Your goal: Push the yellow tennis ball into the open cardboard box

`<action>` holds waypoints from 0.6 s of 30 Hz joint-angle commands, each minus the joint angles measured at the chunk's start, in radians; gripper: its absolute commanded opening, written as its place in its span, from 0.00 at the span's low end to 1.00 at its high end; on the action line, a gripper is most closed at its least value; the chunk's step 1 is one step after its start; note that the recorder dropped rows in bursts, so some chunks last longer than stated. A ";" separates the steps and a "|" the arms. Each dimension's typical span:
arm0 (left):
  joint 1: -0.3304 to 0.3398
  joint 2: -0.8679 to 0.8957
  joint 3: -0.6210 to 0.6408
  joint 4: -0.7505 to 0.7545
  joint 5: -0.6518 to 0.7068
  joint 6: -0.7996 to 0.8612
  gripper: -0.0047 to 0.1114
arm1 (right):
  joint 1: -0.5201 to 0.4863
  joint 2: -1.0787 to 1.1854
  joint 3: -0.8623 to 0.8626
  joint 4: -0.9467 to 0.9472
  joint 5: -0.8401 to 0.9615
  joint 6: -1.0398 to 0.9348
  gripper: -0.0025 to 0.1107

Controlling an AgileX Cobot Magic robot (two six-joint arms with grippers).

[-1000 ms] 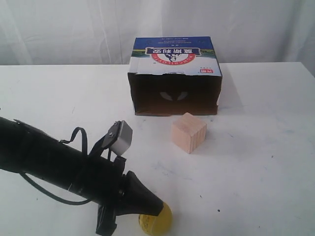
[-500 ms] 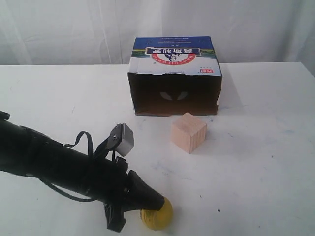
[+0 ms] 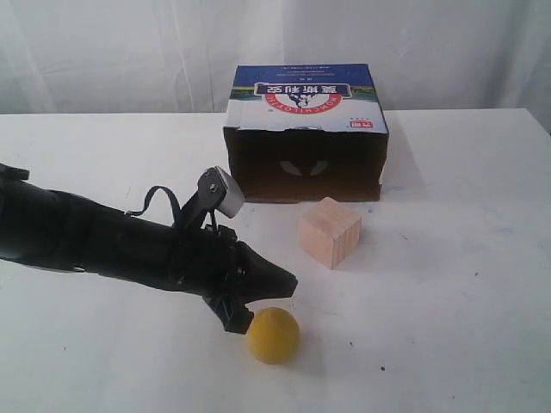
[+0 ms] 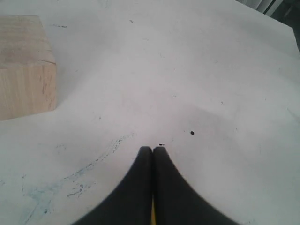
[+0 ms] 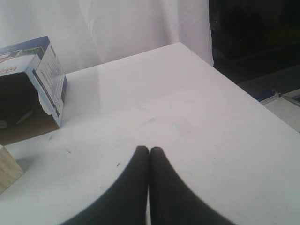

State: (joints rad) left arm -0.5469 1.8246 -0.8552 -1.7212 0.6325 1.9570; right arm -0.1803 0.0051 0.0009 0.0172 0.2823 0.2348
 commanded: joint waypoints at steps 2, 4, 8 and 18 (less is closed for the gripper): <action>-0.002 0.000 -0.004 -0.023 0.025 0.115 0.04 | -0.010 -0.005 -0.001 -0.002 0.001 0.005 0.02; -0.002 0.000 -0.004 -0.023 -0.002 0.157 0.04 | -0.010 -0.005 -0.001 -0.002 0.001 0.005 0.02; -0.002 0.002 -0.004 -0.023 -0.130 0.162 0.04 | -0.010 -0.005 -0.001 -0.002 0.001 0.005 0.02; -0.002 0.063 -0.014 -0.023 -0.129 0.162 0.04 | -0.010 -0.005 -0.001 -0.002 0.001 0.005 0.02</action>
State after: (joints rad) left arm -0.5469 1.8505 -0.8686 -1.7212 0.5021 1.9570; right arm -0.1803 0.0051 0.0009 0.0172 0.2823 0.2348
